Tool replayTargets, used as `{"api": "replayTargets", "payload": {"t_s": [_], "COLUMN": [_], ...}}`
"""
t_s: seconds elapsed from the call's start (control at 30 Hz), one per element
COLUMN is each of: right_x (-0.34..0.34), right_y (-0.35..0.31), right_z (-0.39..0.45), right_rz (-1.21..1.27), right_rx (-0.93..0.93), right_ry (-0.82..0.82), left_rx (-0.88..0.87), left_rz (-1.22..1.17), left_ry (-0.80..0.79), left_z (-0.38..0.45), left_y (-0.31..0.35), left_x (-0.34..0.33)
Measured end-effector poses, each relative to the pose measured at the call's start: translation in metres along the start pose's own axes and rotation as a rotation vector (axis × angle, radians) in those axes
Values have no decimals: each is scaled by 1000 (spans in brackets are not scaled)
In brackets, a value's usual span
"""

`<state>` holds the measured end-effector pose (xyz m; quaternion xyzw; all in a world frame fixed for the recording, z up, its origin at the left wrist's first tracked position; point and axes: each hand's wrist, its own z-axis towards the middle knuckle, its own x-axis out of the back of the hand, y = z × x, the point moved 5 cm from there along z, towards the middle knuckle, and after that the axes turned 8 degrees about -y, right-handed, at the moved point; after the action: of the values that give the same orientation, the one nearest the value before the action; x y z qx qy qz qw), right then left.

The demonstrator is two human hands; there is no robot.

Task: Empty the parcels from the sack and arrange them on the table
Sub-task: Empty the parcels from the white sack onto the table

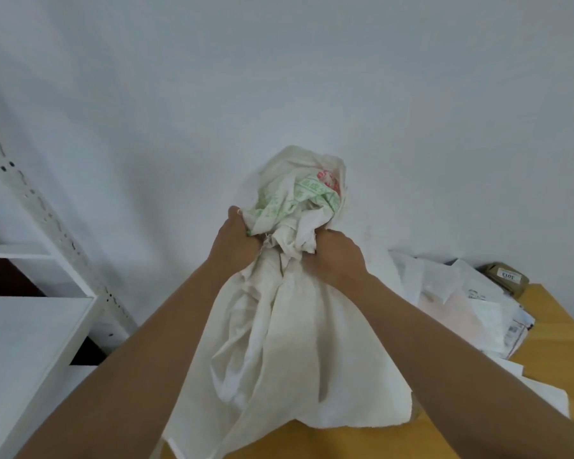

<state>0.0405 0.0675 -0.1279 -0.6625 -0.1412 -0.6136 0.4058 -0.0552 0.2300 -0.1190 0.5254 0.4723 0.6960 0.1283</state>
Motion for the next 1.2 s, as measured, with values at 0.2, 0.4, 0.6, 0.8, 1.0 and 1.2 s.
{"api": "replayTargets", "payload": {"t_s": [0.2,0.4,0.6,0.8,1.0,1.2], "right_x": [1,2,9,12,-11,-49], "right_y": [19,50,78,85,83,70], "right_z": [1,-3,-16,-15,-1,-7], "right_rz": [179,413,582,455,267,259], "right_rx": [-97,-191,-253,-215,-190,-143], "right_ry": [8,172,438,385,109,-360], "left_rx": [105,262,431,531,510,461], "left_rz": [-33,-214,44,-158,-604,-748], "left_ry": [-3,-235,-503,-461,-406,-475], "left_z": [6,-4,-32,-45,-37,-36], "left_y": [-18,-63,-123,-133,-98,-75], "left_x": [4,-8,-21,-25,-40,-72]}}
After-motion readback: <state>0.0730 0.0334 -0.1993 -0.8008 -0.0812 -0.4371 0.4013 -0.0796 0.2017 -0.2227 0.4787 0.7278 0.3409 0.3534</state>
